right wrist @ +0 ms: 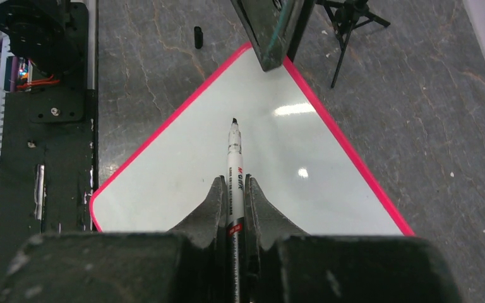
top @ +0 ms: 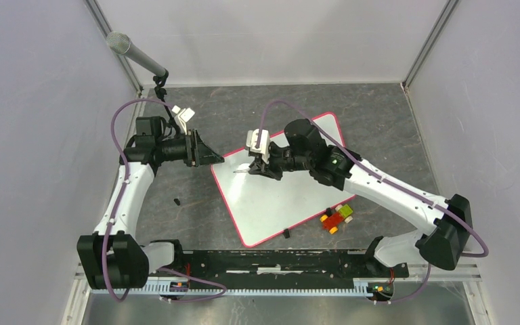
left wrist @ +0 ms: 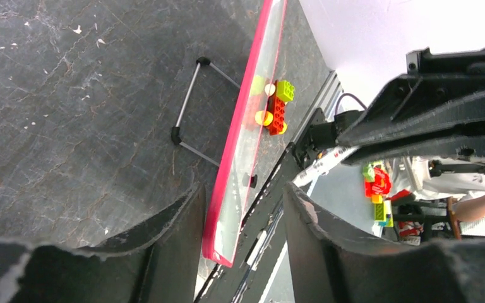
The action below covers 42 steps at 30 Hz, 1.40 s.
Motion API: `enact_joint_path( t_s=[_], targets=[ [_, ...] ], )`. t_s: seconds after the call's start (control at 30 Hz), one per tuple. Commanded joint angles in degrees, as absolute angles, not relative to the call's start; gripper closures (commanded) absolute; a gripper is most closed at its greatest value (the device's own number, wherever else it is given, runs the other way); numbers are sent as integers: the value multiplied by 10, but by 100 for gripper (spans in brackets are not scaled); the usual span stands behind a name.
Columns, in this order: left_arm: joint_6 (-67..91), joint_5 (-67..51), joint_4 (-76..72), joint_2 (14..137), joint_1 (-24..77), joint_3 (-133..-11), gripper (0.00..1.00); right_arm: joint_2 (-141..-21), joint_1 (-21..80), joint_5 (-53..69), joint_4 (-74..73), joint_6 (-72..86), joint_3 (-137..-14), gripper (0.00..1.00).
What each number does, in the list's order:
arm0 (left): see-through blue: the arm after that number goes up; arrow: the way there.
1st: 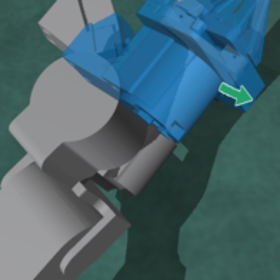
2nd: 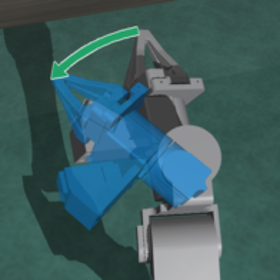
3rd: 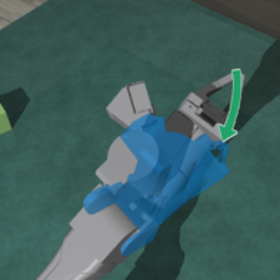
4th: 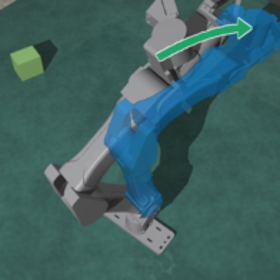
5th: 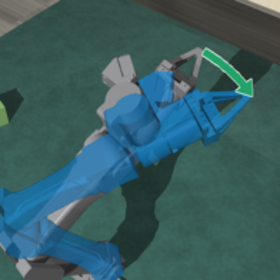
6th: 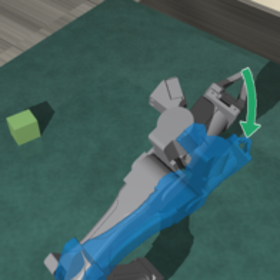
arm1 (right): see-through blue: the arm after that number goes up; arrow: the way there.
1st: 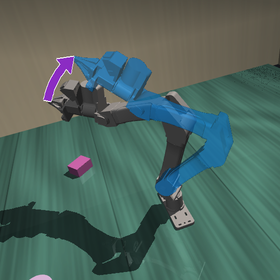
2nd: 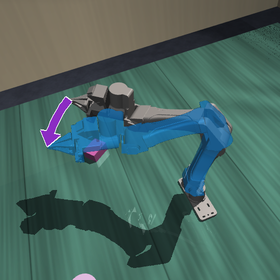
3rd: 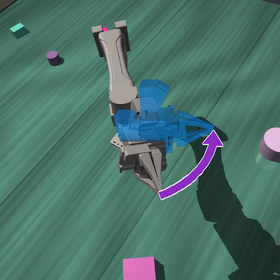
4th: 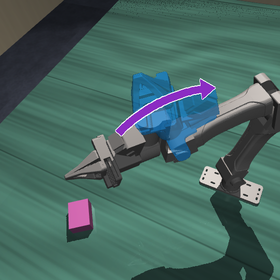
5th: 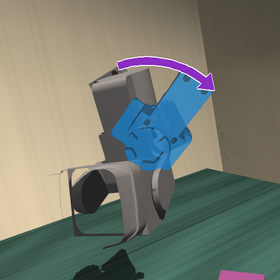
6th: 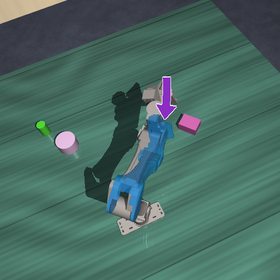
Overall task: Write a sentence on the whiteboard
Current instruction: Hold the whiteboard on the whiteboard stand.
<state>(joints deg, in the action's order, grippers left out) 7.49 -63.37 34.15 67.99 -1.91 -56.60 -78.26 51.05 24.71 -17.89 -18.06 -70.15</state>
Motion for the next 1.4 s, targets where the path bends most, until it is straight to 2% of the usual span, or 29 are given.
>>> enact_joint_path(
  t_s=[0.0, 0.37, 0.57, 0.8, 0.93, 1.37],
  targets=[
    [88, -650, 335, 689, -21, -567, 49, -793, 533, 232, -167, -177, -751, 100],
    [55, -641, 366, 708, -14, -575, 57, -816, 545, 224, -172, -183, -772, 100],
    [48, -641, 371, 714, -13, -578, 73, -820, 546, 215, -165, -176, -764, 100],
    [44, -635, 371, 712, -13, -577, 85, -829, 551, 195, -162, -167, -766, 100],
    [41, -636, 372, 713, -13, -578, 97, -832, 553, 191, -164, -166, -767, 100],
    [31, -631, 372, 707, -13, -575, 98, -832, 554, 153, -158, -164, -756, 100]
  ],
)
